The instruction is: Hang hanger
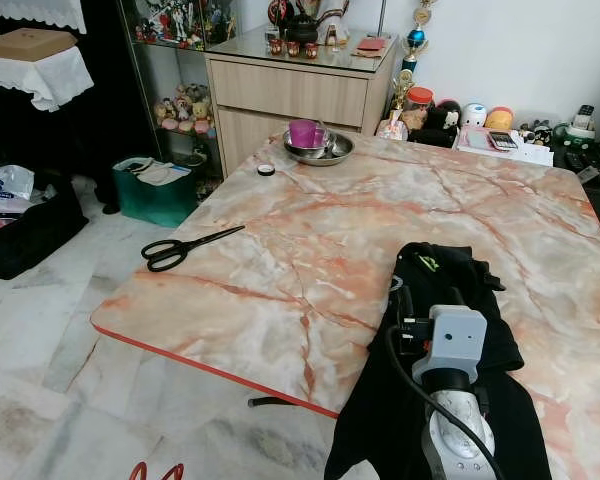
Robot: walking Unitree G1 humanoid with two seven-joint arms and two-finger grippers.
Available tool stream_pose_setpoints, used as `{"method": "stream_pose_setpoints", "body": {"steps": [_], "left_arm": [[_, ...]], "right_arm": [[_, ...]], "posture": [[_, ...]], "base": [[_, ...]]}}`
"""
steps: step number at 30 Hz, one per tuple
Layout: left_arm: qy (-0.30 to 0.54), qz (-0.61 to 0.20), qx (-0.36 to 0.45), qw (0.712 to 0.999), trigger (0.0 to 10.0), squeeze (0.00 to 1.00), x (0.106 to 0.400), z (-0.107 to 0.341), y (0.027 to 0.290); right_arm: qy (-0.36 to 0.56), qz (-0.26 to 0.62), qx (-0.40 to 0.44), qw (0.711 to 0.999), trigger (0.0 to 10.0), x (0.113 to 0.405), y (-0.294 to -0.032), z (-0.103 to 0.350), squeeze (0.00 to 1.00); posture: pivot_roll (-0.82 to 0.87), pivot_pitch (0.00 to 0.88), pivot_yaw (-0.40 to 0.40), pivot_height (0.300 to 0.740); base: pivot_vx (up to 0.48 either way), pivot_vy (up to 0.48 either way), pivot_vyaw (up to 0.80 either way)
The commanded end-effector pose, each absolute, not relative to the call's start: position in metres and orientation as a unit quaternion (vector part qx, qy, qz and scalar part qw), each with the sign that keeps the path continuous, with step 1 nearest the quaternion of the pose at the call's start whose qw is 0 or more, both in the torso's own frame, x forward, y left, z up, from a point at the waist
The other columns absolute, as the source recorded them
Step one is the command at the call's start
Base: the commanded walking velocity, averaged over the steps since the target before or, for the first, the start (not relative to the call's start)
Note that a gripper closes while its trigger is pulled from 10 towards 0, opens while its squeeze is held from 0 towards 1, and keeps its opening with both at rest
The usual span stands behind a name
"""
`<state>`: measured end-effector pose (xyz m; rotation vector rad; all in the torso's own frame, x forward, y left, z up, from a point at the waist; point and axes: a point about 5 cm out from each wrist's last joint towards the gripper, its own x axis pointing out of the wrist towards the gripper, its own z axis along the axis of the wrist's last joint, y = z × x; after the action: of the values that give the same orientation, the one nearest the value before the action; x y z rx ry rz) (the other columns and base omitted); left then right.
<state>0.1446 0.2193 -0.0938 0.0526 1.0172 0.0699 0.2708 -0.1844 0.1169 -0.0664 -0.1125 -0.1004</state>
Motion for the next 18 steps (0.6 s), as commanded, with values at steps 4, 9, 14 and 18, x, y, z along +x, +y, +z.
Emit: {"method": "stream_pose_setpoints", "body": {"steps": [4, 9, 14, 18], "left_arm": [[0.493, 0.027, 0.014, 0.870, 10.0, 0.00, 0.1402, -0.0968, 0.2125], [0.492, 0.028, 0.014, 0.870, 10.0, 0.00, 0.1405, -0.0966, 0.2128], [0.493, 0.027, 0.013, 0.870, 10.0, 0.00, 0.1404, -0.0967, 0.2126], [0.493, 0.027, 0.014, 0.869, 10.0, 0.00, 0.1403, -0.0968, 0.2127]], "right_arm": [[-0.060, -0.051, -0.033, 0.996, 10.0, 0.2726, -0.1842, 0.1177, 0.00], [-0.060, -0.051, -0.034, 0.996, 10.0, 0.2725, -0.1844, 0.1177, 0.00], [-0.059, -0.052, -0.034, 0.996, 10.0, 0.2728, -0.1848, 0.1177, 0.00], [-0.059, -0.051, -0.034, 0.996, 10.0, 0.2730, -0.1845, 0.1175, 0.00]], "posture": [[0.13, 0.056, -0.046, 0.740], [0.13, 0.056, -0.047, 0.740], [0.14, 0.055, -0.048, 0.740], [0.14, 0.056, -0.048, 0.740]], "base": [[-0.240, 0.000, 0.00], [-0.243, 0.000, 0.00], [-0.255, 0.000, 0.00], [-0.259, 0.000, 0.00]]}}
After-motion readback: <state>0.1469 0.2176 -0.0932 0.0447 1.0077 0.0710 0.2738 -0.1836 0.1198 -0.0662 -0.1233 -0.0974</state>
